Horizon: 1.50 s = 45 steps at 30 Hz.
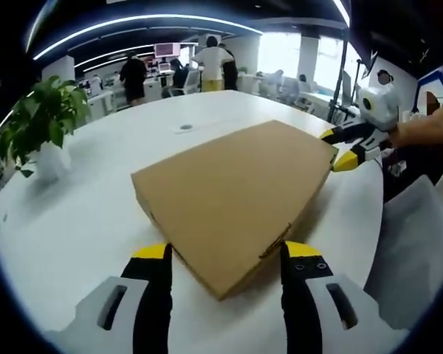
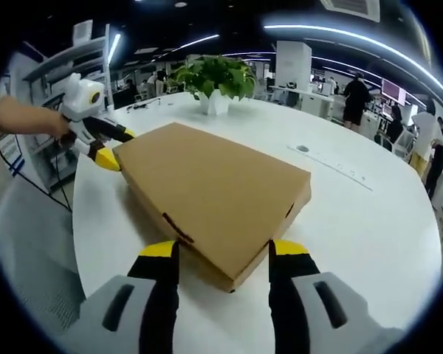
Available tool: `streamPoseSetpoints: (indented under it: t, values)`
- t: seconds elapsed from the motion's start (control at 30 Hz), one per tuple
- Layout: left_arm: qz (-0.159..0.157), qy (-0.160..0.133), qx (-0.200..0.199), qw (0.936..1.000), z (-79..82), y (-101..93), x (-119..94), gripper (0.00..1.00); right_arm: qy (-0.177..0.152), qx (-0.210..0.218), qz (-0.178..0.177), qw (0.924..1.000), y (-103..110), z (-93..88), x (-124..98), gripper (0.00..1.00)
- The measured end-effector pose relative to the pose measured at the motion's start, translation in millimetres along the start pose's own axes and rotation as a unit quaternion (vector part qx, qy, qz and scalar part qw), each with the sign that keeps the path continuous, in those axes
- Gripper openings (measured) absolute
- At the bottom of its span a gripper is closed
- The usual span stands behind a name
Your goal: Operate the shoe box by opening the lid, removing the specified soft item, and placing it in the target area until the item is outside and the box remains undamaged.
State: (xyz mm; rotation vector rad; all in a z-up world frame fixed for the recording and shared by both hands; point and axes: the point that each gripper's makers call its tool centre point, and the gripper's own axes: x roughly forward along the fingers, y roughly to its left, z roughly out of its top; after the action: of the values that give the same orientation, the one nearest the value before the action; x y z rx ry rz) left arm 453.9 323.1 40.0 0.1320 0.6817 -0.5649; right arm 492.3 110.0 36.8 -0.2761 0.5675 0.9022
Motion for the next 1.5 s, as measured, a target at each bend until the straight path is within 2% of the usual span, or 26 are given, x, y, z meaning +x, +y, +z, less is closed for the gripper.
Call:
streamPoseSetpoints:
  t: [0.97,1.5]
  values:
    - [-0.019,0.01,0.016,0.9996,-30.3,23.9,-39.3,0.59,-0.012,0.018,-0.012,0.9997,60.1,6.3,8.8,0.43]
    - [-0.009,0.003,0.016,0.9998,-43.0,26.7,-54.2,0.59,-0.02,0.024,-0.007,0.9995,77.8,7.8,8.8,0.43]
